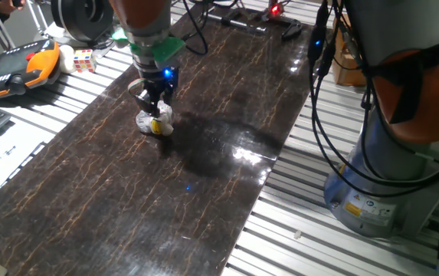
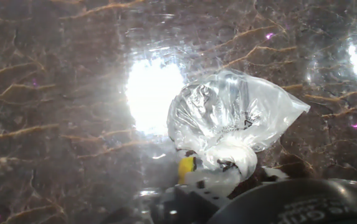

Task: Pick up a bag of things

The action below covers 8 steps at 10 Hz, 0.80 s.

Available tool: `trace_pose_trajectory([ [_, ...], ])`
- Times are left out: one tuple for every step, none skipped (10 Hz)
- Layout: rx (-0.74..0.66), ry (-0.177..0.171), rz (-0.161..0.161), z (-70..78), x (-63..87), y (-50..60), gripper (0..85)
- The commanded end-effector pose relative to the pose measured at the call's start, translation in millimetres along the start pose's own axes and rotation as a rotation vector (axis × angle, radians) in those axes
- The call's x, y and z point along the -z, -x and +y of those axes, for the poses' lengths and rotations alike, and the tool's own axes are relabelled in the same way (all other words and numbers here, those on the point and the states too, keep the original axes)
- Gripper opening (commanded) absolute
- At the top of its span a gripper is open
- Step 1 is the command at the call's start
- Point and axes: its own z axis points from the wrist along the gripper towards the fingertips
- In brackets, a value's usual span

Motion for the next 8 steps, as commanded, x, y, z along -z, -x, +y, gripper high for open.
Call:
trace_pose_trajectory([
  [0.002, 0.011, 0.009, -0.8, -3.7, 2.3, 85.0],
  [0.009, 0.027, 0.017, -1.7, -9.9, 4.5, 85.0],
  [0.011, 0.033, 0.03, -1.3, -14.6, 6.5, 85.0],
  [0.01, 0.038, 0.039, 0.9, -19.4, 7.3, 85.0],
  [0.003, 0.038, 0.036, 4.6, -25.4, 6.2, 85.0],
  [-0.003, 0.039, 0.032, 8.4, -32.7, 4.1, 85.0],
  [-0.007, 0.048, 0.032, 9.1, -38.5, 2.1, 85.0],
  [-0.006, 0.059, 0.035, 7.2, -43.1, 1.8, 85.0],
])
